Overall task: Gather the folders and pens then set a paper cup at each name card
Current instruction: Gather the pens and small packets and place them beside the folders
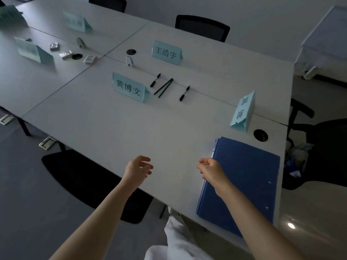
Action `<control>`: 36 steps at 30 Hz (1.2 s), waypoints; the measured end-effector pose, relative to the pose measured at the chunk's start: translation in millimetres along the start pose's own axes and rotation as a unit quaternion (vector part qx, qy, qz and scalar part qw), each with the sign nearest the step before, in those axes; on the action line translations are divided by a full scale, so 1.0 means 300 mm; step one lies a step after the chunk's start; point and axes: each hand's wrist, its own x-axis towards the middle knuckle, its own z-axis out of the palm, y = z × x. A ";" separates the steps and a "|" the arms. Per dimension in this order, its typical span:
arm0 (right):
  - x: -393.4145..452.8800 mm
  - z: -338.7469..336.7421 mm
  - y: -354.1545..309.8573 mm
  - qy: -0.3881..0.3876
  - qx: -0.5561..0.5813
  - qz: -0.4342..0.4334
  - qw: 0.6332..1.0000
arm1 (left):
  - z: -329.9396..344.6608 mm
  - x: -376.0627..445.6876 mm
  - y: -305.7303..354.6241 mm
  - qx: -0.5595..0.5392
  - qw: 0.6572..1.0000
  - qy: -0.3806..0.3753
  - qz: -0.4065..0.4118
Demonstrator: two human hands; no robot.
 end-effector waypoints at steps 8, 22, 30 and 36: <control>0.482 -0.038 -0.350 0.012 0.052 -0.007 0.999 | 0.029 0.455 0.366 0.154 0.986 0.007 0.068; 1.262 0.006 -0.739 0.028 -0.037 0.024 0.999 | 0.206 1.230 0.717 0.429 0.887 0.087 0.149; 1.453 0.094 -0.742 0.086 -0.177 0.047 0.979 | 0.288 1.410 0.693 0.485 0.856 0.092 0.156; 1.491 0.125 -0.766 0.138 -0.292 0.029 0.946 | 0.294 1.444 0.676 0.487 0.855 0.089 0.153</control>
